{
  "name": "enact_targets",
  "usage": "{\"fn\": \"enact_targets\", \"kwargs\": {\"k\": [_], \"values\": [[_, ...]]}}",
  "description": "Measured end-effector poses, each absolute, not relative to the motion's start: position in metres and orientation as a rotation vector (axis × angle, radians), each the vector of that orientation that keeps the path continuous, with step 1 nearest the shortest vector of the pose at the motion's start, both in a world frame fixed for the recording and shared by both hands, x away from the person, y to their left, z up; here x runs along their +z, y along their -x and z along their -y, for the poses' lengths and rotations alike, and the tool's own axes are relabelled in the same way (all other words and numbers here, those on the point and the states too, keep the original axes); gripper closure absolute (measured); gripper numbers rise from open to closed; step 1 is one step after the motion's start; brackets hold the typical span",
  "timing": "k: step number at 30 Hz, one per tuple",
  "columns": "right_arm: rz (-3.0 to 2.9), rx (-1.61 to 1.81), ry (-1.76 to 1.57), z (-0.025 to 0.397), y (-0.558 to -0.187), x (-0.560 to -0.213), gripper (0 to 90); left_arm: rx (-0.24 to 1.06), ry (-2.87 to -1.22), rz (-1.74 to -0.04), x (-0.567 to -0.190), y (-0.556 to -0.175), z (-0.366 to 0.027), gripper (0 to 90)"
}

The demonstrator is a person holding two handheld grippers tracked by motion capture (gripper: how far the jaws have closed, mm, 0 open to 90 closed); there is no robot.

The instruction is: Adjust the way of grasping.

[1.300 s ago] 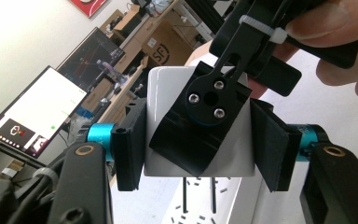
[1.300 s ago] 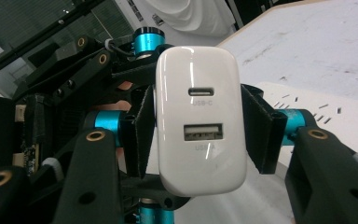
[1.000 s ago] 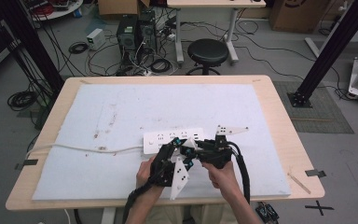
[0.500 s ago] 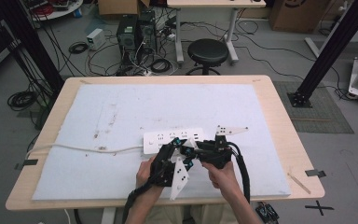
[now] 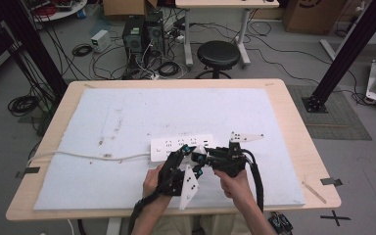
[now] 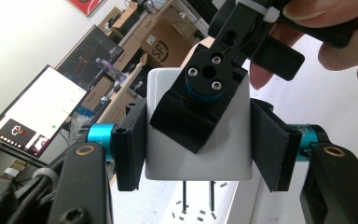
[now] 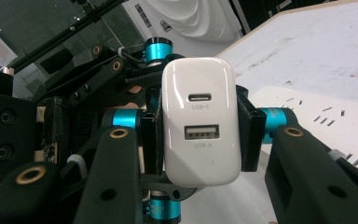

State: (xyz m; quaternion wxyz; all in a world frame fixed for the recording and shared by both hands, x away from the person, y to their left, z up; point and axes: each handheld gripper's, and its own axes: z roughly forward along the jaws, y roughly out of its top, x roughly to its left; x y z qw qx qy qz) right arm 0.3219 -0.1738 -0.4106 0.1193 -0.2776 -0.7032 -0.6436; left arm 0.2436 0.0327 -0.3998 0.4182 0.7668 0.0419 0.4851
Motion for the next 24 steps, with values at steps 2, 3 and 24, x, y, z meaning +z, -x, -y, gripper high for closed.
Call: {"fn": "enact_targets", "kwargs": {"k": [2, 3, 24], "values": [[2.055, -1.884, 0.812, 0.1735, -0.322, -0.4107, 62.0, 1.221, -1.925, -0.105, -0.3993, -0.2438, -0.033, 42.4], [2.05, -1.883, 0.812, 0.1734, -0.3222, -0.4108, 61.7, 1.223, -1.925, -0.099, -0.3991, -0.244, -0.0332, 42.5], [2.123, -1.856, 0.833, 0.1698, -0.3193, -0.411, 63.2, 1.182, -1.946, -0.111, -0.3997, -0.246, -0.0337, 42.3]]}}
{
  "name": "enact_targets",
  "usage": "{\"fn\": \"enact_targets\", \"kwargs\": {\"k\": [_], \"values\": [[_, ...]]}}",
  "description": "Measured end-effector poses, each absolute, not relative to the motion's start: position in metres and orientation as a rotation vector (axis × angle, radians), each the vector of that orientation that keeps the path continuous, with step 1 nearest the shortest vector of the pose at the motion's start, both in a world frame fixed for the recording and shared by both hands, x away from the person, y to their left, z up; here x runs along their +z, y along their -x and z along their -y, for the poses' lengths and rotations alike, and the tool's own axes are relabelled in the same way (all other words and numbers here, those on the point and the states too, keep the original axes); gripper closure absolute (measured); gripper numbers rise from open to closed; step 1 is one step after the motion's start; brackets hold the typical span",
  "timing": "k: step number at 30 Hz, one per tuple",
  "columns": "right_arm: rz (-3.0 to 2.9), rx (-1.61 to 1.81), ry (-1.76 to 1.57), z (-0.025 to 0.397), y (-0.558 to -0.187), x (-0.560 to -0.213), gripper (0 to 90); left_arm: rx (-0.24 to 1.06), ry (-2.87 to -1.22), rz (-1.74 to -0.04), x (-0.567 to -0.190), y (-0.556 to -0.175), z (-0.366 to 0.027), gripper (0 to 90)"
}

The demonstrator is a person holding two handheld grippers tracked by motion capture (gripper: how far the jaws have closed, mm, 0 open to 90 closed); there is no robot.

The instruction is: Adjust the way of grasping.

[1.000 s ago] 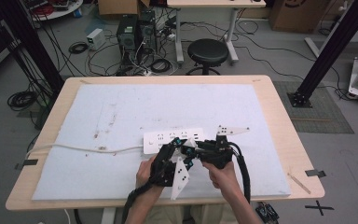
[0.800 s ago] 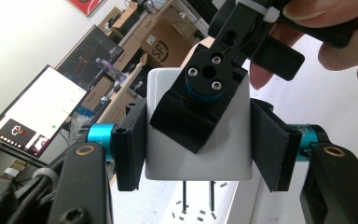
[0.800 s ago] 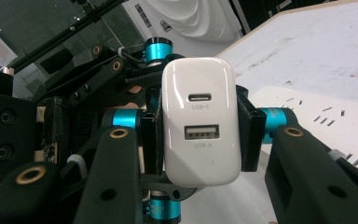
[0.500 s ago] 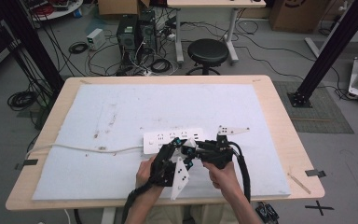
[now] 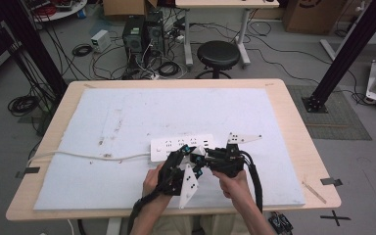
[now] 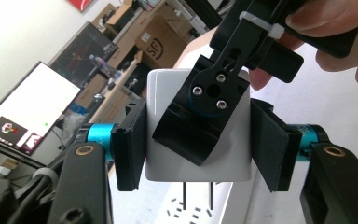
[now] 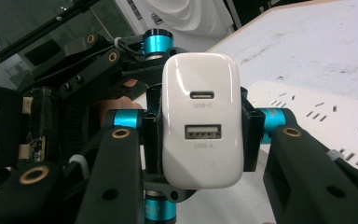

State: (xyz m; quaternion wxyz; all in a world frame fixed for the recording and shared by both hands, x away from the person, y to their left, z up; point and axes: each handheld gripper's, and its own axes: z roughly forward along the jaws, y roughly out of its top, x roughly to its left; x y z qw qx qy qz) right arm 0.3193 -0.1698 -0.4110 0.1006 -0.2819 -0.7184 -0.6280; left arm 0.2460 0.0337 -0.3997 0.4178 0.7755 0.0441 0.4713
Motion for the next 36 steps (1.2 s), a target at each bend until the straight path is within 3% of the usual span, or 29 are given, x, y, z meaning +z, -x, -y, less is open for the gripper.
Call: {"fn": "enact_targets", "kwargs": {"k": [7, 10, 13, 14, 16, 36], "values": [[2.119, -1.862, 0.839, 0.17, -0.32, -0.412, 63.2, 1.154, -1.963, -0.135, -0.399, -0.249, -0.034, 42.2], [2.125, -1.856, 0.843, 0.169, -0.319, -0.412, 63.2, 1.146, -1.966, -0.155, -0.399, -0.25, -0.035, 35.0], [2.118, -1.859, 0.845, 0.169, -0.319, -0.411, 63.2, 1.12, -1.953, -0.151, -0.399, -0.249, -0.036, 35.0], [2.114, -1.871, 0.838, 0.17, -0.32, -0.411, 63.2, 1.113, -1.953, -0.146, -0.399, -0.249, -0.036, 25.3], [2.117, -1.871, 0.836, 0.17, -0.319, -0.411, 63.2, 1.097, -1.952, -0.137, -0.398, -0.248, -0.037, 23.2], [2.117, -1.913, 0.877, 0.182, -0.319, -0.409, 63.2, 0.882, -1.862, -0.273, -0.385, -0.247, -0.069, 23.4]]}}
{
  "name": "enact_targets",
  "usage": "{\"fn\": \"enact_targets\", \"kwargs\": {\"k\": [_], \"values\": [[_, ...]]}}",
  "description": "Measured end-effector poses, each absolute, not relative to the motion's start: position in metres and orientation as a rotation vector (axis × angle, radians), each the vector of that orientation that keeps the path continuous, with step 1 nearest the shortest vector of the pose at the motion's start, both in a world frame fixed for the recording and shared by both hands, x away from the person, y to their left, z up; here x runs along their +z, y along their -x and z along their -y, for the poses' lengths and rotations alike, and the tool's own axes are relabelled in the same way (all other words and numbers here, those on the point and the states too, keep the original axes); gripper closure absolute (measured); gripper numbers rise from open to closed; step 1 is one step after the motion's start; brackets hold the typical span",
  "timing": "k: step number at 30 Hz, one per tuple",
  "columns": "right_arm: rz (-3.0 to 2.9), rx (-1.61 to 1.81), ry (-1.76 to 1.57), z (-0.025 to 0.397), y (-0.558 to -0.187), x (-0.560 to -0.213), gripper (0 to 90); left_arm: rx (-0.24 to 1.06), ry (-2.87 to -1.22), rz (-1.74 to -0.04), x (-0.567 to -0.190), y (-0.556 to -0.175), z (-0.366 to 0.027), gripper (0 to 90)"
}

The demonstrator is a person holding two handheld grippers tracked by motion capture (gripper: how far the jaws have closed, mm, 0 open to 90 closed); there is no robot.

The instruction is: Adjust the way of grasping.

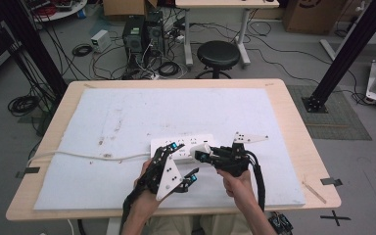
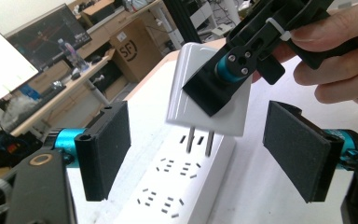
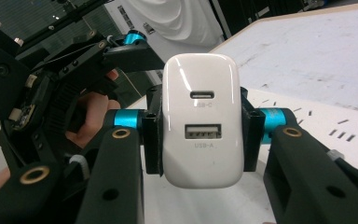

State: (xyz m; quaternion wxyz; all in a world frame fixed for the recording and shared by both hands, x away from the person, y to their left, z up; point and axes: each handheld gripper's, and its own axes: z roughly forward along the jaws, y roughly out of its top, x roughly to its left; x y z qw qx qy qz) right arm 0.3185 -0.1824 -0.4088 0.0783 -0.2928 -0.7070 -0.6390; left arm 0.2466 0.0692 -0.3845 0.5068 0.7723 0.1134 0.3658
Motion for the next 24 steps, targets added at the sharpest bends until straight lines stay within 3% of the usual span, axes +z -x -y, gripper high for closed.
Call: {"fn": "enact_targets", "kwargs": {"k": [14, 15, 24], "values": [[2.228, -1.946, 0.895, 0.194, -0.32, -0.408, 63.2, 0.755, -1.799, -0.461, -0.386, -0.262, -0.111, 23.6], [2.223, -1.949, 0.911, 0.198, -0.32, -0.409, 63.2, 0.735, -1.784, -0.524, -0.387, -0.265, -0.129, 24.0], [2.207, -1.966, 0.928, 0.209, -0.32, -0.412, 63.2, 0.75, -1.736, -0.608, -0.385, -0.262, -0.151, 25.1]]}}
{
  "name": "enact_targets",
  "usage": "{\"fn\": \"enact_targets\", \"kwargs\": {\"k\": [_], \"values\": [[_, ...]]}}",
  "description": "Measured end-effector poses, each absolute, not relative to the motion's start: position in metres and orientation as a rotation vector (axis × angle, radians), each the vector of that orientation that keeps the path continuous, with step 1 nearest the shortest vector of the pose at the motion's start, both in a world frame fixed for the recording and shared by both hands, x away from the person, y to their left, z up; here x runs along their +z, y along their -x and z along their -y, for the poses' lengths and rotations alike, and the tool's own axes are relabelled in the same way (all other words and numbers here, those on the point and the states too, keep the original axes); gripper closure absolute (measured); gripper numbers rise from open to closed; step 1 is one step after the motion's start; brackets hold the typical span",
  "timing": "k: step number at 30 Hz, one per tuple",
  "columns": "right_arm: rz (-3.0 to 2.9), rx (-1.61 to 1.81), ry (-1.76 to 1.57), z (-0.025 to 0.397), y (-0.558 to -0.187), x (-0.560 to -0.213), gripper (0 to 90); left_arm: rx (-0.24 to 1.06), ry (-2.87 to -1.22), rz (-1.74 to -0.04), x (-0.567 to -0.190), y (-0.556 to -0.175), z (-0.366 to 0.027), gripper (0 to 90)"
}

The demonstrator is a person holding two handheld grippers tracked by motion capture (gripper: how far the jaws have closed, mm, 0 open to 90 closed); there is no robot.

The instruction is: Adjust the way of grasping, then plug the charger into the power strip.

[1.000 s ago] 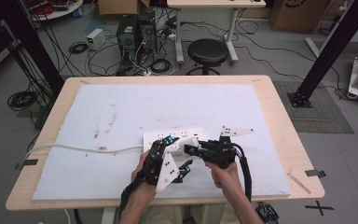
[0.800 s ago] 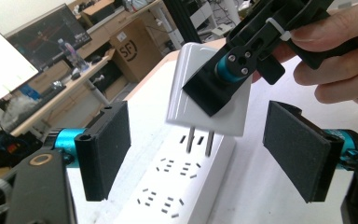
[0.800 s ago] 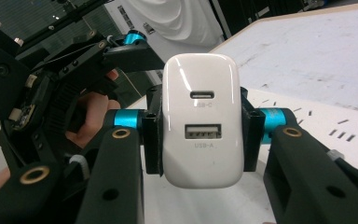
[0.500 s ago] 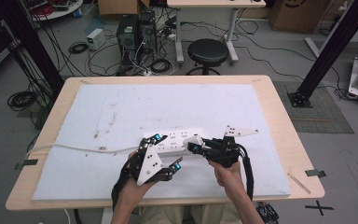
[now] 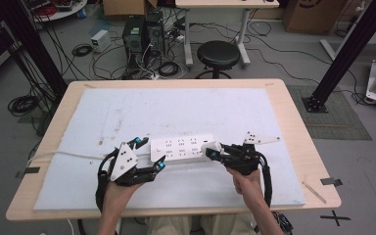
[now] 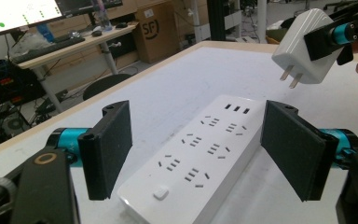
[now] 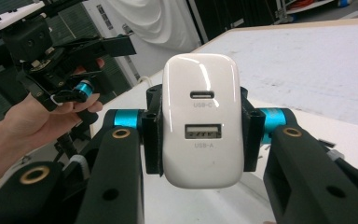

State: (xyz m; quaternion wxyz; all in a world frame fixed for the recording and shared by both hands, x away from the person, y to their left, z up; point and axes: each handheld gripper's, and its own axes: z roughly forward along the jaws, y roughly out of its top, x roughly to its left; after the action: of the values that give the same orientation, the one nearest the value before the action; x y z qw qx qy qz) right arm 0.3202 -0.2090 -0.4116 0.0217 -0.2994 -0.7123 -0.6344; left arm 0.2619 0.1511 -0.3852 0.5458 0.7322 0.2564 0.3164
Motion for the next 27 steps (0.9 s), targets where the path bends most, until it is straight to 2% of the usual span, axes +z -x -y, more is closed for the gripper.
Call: {"fn": "enact_targets", "kwargs": {"k": [18, 27], "values": [[2.209, -1.988, 0.972, 0.226, -0.323, -0.412, 63.1, 0.764, -1.731, -0.655, -0.383, -0.258, -0.168, 26.3], [2.332, -1.915, 0.954, 0.226, -0.338, -0.403, 63.2, 0.78, -1.717, -0.695, -0.385, -0.253, -0.182, 26.3]]}}
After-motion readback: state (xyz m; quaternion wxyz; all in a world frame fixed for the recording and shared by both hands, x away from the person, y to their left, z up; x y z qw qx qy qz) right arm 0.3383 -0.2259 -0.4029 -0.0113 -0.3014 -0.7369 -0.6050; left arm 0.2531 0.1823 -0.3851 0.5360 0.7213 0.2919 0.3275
